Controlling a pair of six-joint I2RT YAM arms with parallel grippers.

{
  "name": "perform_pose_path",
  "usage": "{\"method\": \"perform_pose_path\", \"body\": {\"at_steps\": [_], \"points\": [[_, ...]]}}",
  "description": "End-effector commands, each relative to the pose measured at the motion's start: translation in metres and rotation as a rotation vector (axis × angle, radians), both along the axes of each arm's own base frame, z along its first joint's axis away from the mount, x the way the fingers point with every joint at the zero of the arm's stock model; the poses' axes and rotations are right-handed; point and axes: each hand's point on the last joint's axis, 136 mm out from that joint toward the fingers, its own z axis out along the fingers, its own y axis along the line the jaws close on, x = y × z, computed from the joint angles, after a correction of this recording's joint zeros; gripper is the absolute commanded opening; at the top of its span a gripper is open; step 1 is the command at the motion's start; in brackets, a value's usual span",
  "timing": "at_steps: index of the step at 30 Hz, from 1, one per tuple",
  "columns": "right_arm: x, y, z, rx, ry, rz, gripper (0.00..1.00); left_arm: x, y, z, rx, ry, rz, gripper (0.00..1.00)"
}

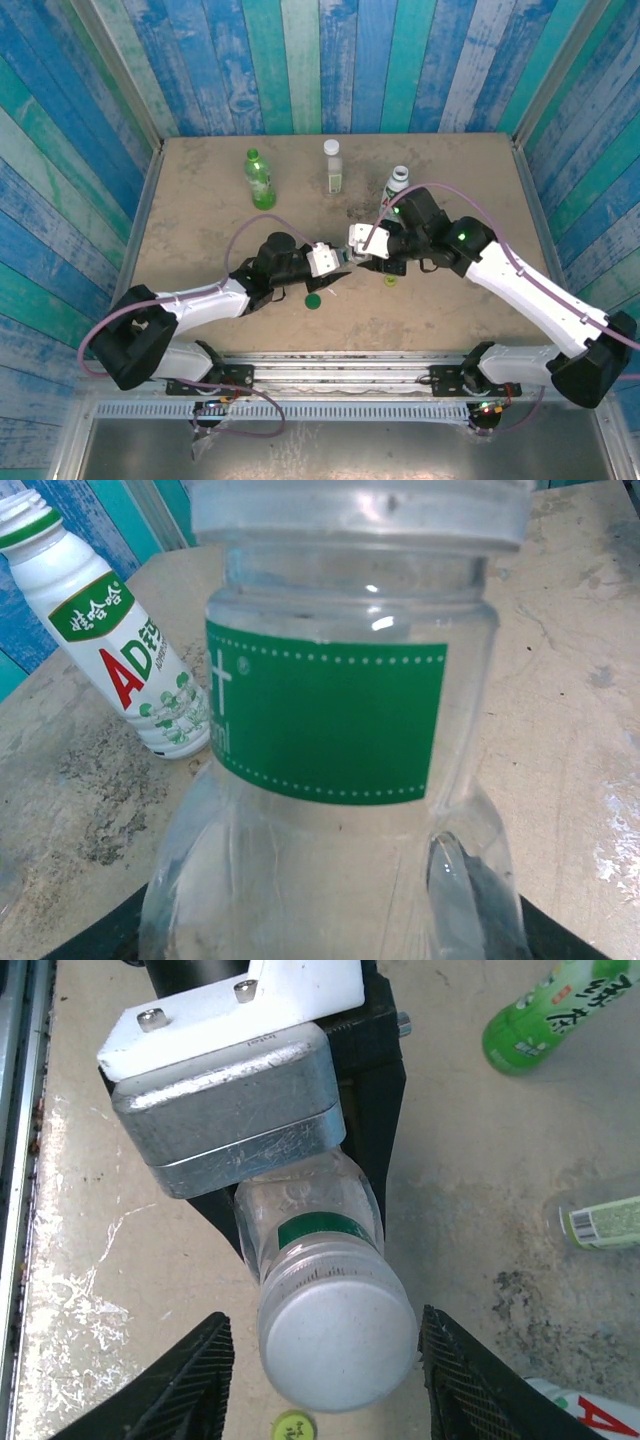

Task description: Screw on the bottle caps

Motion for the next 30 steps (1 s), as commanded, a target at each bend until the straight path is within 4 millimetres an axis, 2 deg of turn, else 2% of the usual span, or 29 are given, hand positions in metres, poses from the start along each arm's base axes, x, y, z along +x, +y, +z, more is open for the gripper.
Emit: {"method": "perform_pose_path", "body": {"at_steps": [1,8,16,21,26,30], "points": [[-0.002,0.002,0.002,0.008,0.028,0.026,0.47,-0.007,0.002,0.015,-0.027,-0.034,-0.020,0.55],[0.000,-0.003,0.000,0.027,0.089,-0.015,0.22,-0.006,0.002,0.013,-0.022,-0.031,-0.018,0.55],[0.013,-0.008,-0.003,0.076,0.200,-0.249,0.20,-0.002,0.003,0.015,-0.022,-0.036,0.004,0.55],[0.015,-0.013,-0.011,0.074,0.216,-0.318,0.24,-0.005,0.001,0.013,-0.023,-0.027,-0.018,0.56],[0.022,-0.016,0.006,0.106,0.189,-0.367,0.30,-0.004,0.002,0.012,-0.020,-0.026,-0.009,0.55],[0.022,-0.017,0.017,0.137,0.162,-0.368,0.51,-0.004,0.003,0.013,-0.027,-0.024,0.000,0.55]]}}
